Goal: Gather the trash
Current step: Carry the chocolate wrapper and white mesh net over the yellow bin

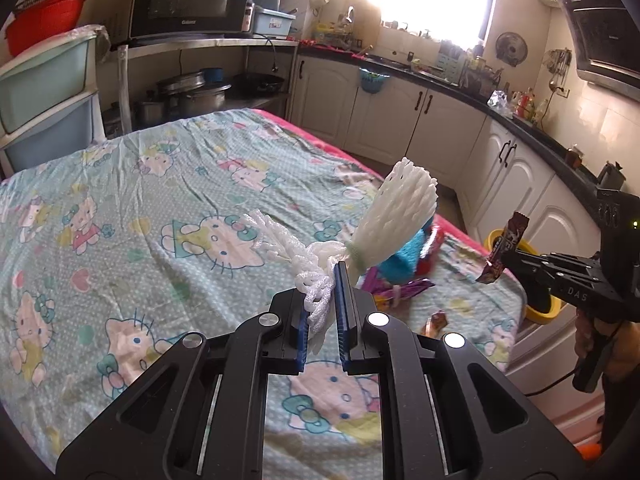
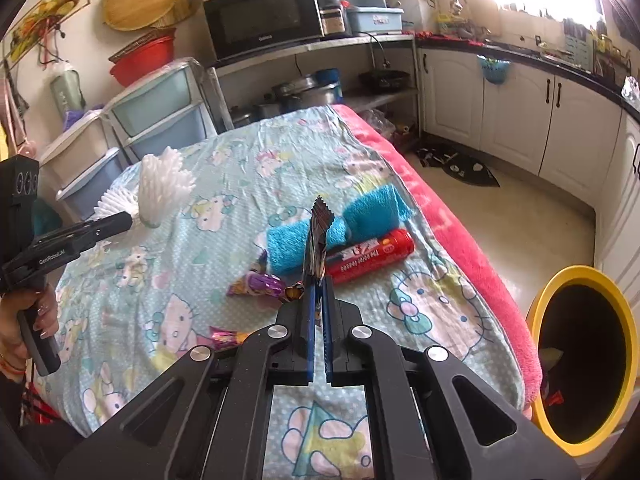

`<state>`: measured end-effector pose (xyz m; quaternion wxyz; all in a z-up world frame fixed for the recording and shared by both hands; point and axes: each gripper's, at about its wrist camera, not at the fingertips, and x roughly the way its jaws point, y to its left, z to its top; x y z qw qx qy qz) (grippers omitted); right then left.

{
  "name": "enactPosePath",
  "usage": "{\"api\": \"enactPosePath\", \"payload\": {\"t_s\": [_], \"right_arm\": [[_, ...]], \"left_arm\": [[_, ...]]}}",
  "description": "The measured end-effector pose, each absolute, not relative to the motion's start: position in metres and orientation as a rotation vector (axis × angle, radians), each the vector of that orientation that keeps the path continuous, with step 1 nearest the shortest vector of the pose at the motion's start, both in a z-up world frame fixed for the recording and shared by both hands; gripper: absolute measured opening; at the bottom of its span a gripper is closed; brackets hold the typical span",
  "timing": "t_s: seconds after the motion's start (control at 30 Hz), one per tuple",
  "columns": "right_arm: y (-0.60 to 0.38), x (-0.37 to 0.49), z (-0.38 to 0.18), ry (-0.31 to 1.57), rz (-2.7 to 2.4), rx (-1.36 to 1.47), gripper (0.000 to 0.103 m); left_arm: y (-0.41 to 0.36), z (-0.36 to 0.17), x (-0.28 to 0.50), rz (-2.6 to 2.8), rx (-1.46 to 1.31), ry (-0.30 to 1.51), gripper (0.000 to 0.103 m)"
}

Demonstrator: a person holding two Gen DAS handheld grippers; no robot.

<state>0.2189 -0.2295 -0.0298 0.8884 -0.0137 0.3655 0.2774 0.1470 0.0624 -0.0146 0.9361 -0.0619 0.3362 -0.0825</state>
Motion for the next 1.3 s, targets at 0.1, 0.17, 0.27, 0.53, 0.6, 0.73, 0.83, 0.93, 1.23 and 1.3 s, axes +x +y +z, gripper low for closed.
{"api": "enactPosePath", "payload": {"t_s": [0.1, 0.17, 0.27, 0.53, 0.6, 0.73, 0.83, 0.93, 1.23, 1.3], "right_arm": [[-0.230, 0.213, -0.021, 0.739, 0.586, -0.032, 0.003], [-0.230, 0.210, -0.016, 0.729, 0.587, -0.034, 0.003], [-0.232, 0.206, -0.008, 0.712, 0.586, -0.034, 0.003], [-0.247, 0.199, 0.008, 0.674, 0.557, -0.030, 0.003], [-0.253, 0.198, 0.012, 0.663, 0.546, -0.023, 0.003], [-0.267, 0.198, 0.017, 0.645, 0.519, -0.012, 0.003], [-0.280, 0.199, 0.020, 0.635, 0.494, 0.001, 0.003], [-0.293, 0.200, 0.022, 0.627, 0.465, 0.015, 0.003], [-0.347, 0.203, 0.033, 0.583, 0.339, 0.061, 0.003], [-0.361, 0.203, 0.035, 0.573, 0.299, 0.071, 0.003]], "left_arm": [[0.055, -0.006, 0.144, -0.176, -0.123, 0.669, 0.007], [0.052, -0.001, 0.144, -0.183, -0.126, 0.657, 0.007], [0.045, 0.007, 0.144, -0.198, -0.133, 0.639, 0.007], [0.014, 0.025, 0.154, -0.262, -0.116, 0.595, 0.007], [0.006, 0.027, 0.158, -0.276, -0.114, 0.592, 0.007], [-0.011, 0.030, 0.167, -0.310, -0.113, 0.587, 0.007], [-0.023, 0.033, 0.173, -0.334, -0.106, 0.579, 0.007], [-0.036, 0.036, 0.181, -0.355, -0.102, 0.578, 0.007], [-0.080, 0.040, 0.205, -0.428, -0.084, 0.576, 0.007], [-0.092, 0.040, 0.209, -0.446, -0.081, 0.580, 0.007]]}}
